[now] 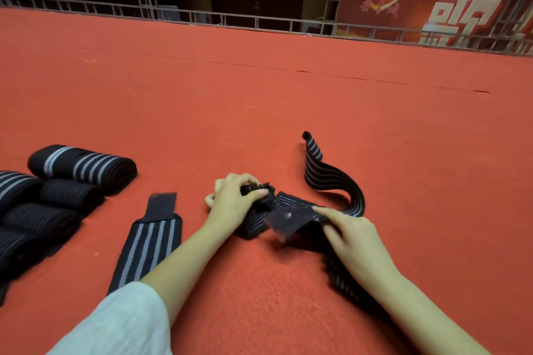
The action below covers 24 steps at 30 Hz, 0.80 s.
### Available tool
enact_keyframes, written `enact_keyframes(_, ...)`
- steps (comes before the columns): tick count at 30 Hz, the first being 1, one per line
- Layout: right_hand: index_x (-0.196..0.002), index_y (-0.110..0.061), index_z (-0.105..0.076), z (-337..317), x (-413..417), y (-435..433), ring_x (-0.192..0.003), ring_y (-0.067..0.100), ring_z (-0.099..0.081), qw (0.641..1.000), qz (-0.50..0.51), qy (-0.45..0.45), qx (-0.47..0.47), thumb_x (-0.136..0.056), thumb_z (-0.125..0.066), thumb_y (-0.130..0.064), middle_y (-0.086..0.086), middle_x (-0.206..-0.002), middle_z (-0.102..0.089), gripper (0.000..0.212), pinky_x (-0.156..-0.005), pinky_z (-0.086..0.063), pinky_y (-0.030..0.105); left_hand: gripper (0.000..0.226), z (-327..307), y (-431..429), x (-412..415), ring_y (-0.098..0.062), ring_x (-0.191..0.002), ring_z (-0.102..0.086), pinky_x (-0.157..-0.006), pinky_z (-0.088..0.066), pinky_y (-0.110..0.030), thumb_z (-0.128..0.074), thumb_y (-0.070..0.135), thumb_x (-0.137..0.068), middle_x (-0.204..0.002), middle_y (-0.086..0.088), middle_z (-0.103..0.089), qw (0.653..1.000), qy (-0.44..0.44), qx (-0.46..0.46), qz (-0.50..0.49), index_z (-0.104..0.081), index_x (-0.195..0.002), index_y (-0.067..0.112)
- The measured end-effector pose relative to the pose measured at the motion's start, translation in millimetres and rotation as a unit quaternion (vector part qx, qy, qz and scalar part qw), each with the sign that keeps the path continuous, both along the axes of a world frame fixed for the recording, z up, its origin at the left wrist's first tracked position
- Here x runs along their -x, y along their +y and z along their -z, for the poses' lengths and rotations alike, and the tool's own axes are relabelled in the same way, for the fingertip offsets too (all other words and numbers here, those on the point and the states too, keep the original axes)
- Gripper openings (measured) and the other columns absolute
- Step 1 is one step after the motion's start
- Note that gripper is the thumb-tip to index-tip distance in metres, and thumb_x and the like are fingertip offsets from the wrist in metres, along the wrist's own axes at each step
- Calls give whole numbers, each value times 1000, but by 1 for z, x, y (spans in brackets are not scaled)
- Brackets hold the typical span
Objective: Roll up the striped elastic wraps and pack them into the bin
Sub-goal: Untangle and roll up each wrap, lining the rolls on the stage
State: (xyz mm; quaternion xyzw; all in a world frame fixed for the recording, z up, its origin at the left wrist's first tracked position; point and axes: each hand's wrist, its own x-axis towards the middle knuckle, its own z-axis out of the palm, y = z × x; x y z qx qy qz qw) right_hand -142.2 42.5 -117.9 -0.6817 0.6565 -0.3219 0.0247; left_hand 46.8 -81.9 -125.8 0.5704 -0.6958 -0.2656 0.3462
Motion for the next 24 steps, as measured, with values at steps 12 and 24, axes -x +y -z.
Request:
enact_keyframes(12, -92, -14, -71, -101, 4, -15, -71, -5, -58, 963, -22, -257, 81, -87, -58, 0, -7, -81, -69, 19, -71, -46, 17, 24, -104, 41, 35, 2, -84, -63, -81, -50, -24, -66, 3, -86, -86, 16, -70, 937, 239, 68, 244, -67, -91, 27)
enact_keyframes(24, -103, -4, -69, -211, -12, 27, -104, 26, -66, 955, -79, -279, 66, -90, -58, 1, 11, -103, -72, 18, -94, -50, 46, 10, -266, 91, 22, -28, -90, -69, -87, -52, -54, -69, 29, -83, -86, -6, -74, 914, 298, 201, 190, -72, -82, 20)
